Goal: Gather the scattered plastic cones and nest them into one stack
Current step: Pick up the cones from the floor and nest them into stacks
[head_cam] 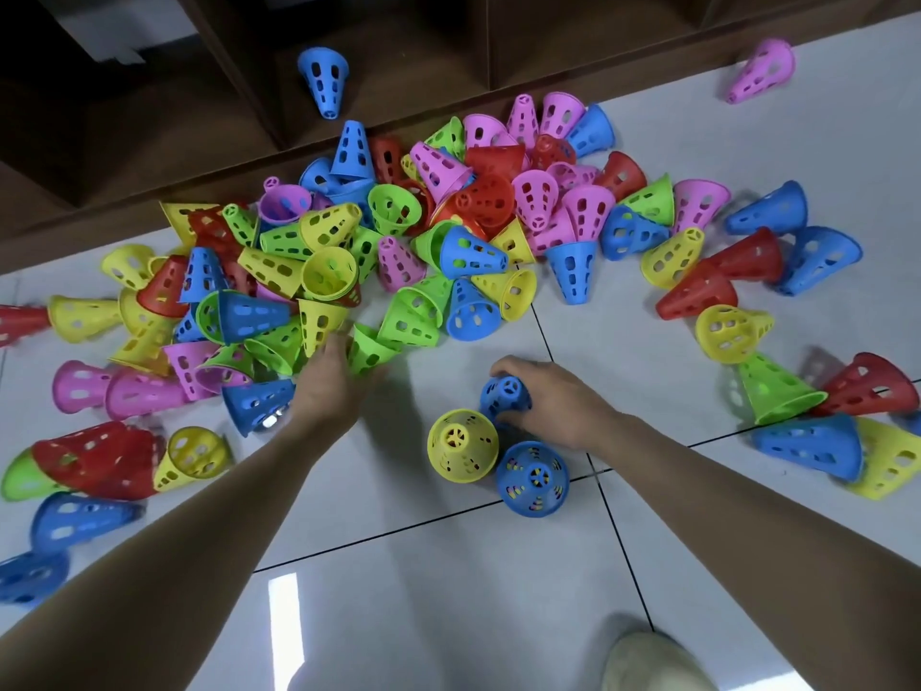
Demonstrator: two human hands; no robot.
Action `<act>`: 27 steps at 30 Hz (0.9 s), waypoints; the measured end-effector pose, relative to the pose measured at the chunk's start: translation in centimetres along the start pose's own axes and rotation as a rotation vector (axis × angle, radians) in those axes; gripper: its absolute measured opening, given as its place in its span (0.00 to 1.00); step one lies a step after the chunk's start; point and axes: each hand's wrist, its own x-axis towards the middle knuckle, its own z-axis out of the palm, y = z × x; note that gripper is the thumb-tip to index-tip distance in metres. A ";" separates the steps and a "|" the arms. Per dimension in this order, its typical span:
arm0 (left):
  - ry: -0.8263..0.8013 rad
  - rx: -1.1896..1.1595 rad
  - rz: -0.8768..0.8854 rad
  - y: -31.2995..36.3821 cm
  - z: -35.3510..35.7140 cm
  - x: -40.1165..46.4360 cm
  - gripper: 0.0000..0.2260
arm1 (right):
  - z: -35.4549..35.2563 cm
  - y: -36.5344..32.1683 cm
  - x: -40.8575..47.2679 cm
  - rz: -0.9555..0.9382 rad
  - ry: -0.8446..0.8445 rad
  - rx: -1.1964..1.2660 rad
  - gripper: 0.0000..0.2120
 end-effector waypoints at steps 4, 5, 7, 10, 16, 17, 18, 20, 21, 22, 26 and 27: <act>0.002 -0.096 -0.038 0.5 -0.8 -1.9 0.31 | -1.0 0.4 -1.2 0.076 0.143 0.299 0.16; 0.011 -0.122 -0.031 0.6 -1.1 -2.7 0.29 | -1.6 0.0 -1.7 0.083 0.195 0.411 0.15; 0.038 -0.180 0.005 1.0 -1.8 -4.5 0.22 | -3.1 -1.2 -3.2 0.078 0.328 0.609 0.12; 0.044 -0.330 0.072 2.2 -3.2 -7.6 0.18 | -5.2 -3.5 -6.5 0.035 0.517 0.742 0.08; 0.039 -0.586 0.144 5.9 -6.0 -12.9 0.17 | -4.7 -5.8 -12.7 -0.054 0.456 0.670 0.07; 0.042 -0.610 0.144 6.5 -6.3 -13.6 0.16 | -4.1 -5.7 -13.2 -0.054 0.432 0.622 0.09; 0.048 -0.629 0.152 7.0 -6.6 -14.2 0.15 | -3.4 -5.6 -13.5 -0.048 0.409 0.580 0.12; 0.052 -0.650 0.177 7.8 -7.1 -15.1 0.14 | -2.0 -5.2 -13.8 -0.048 0.367 0.504 0.15; 0.049 -0.650 0.190 8.1 -7.2 -15.5 0.14 | -1.3 -4.9 -13.8 -0.062 0.353 0.453 0.15; 0.045 -0.643 0.202 8.4 -7.2 -15.8 0.14 | -0.7 -4.6 -13.8 -0.083 0.339 0.394 0.16; 0.025 -0.541 0.255 8.8 -7.0 -16.5 0.17 | 0.5 -3.6 -13.4 -0.183 0.261 0.171 0.19; 0.027 -0.511 0.263 8.8 -6.8 -16.5 0.17 | 0.8 -3.4 -13.2 -0.204 0.232 0.130 0.18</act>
